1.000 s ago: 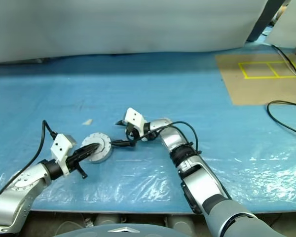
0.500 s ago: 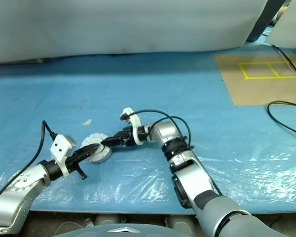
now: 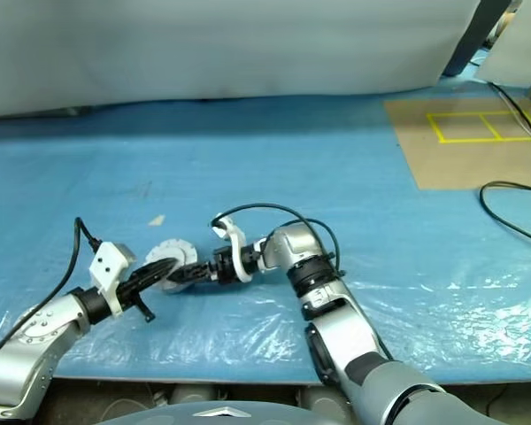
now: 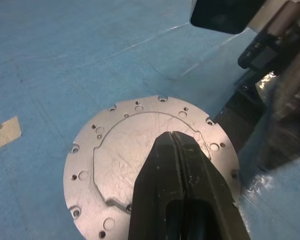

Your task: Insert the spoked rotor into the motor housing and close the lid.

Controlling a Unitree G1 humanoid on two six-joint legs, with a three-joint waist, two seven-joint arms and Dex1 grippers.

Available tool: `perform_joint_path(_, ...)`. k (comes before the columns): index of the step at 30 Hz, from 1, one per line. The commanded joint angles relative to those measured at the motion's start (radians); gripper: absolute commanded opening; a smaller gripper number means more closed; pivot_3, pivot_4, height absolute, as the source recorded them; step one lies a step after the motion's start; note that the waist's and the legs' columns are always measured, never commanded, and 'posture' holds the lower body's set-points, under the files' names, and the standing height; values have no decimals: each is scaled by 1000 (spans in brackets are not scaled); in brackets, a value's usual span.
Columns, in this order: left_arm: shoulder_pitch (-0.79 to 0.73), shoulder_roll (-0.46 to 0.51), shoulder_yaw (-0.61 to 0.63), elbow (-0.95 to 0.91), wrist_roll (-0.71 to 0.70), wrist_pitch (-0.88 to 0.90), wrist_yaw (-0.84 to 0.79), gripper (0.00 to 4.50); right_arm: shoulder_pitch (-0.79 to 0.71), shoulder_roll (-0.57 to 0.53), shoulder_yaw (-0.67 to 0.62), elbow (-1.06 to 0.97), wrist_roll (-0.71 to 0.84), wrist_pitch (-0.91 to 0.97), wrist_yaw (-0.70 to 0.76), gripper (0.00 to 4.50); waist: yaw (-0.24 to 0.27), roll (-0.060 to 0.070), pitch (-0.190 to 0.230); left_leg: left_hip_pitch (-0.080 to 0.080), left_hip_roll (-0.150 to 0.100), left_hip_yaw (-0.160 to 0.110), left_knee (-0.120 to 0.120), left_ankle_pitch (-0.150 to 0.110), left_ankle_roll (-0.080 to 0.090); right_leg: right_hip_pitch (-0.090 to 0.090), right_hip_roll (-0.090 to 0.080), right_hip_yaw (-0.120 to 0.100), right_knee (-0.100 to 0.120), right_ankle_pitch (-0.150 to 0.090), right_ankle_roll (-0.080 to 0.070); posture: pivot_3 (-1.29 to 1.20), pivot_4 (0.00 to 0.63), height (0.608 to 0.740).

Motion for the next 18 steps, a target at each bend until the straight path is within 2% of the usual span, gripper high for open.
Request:
perform_joint_path(1,48,12,-1,33,27,23,3,0,-57,136,-182,116,69,-62,-198,3060,10,1,0,2,0,1,0,0,0,1,0,1,-1,0,0,0,150,740)
perform_joint_path(4,63,12,3,30,28,18,5,0,-99,116,-263,161,141,-86,-238,1982,13,1,0,5,-1,1,0,0,0,4,-2,1,-1,0,0,0,150,740)
perform_joint_path(10,48,8,-3,39,33,12,6,0,-130,59,-234,217,128,-101,-268,26,14,1,0,5,-1,1,-4,0,0,4,0,0,-3,0,0,0,150,740)
perform_joint_path(18,41,9,-6,46,38,6,4,0,-77,33,-53,172,45,-168,-219,26,12,0,-5,6,-1,3,-13,0,-1,8,0,0,-13,0,0,0,150,740)
